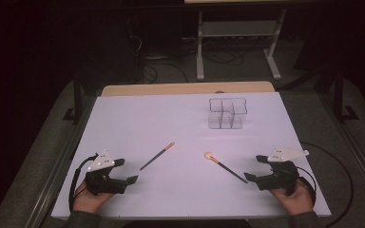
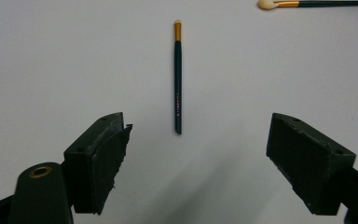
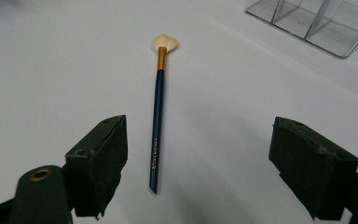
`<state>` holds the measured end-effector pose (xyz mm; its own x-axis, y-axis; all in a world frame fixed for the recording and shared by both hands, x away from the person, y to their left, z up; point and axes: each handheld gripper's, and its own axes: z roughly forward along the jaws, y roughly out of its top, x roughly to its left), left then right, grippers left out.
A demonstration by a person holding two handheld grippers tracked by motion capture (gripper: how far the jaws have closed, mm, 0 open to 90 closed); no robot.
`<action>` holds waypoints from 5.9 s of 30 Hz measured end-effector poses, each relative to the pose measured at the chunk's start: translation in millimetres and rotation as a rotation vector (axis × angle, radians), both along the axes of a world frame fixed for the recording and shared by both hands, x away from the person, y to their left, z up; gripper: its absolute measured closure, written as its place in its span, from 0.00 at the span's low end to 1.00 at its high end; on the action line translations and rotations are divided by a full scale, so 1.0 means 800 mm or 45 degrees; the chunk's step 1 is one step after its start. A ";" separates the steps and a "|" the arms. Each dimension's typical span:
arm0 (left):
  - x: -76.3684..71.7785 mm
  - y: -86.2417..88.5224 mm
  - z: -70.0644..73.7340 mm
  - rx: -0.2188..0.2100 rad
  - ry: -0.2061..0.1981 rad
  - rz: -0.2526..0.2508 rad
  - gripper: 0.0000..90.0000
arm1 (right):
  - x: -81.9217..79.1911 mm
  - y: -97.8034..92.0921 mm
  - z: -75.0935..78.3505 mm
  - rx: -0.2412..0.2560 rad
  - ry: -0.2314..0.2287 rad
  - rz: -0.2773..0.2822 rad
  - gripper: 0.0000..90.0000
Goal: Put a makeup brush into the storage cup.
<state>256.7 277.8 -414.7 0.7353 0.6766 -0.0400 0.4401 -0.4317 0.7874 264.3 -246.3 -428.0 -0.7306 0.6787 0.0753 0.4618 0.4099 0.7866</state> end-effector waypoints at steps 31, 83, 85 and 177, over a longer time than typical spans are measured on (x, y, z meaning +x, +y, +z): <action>0.005 -0.009 0.007 -0.012 0.035 -0.045 0.18 | 0.001 -0.003 0.000 0.009 -0.004 -0.015 0.21; 0.112 -0.084 0.047 0.157 0.210 -0.178 0.35 | -0.001 -0.002 0.011 0.034 -0.042 -0.008 0.20; 0.117 -0.088 0.044 0.160 0.227 -0.179 0.37 | -0.001 -0.002 0.011 0.031 -0.048 -0.007 0.20; 0.154 -0.123 -0.011 0.393 0.355 -0.146 0.92 | -0.003 -0.002 0.013 0.015 -0.068 0.022 0.21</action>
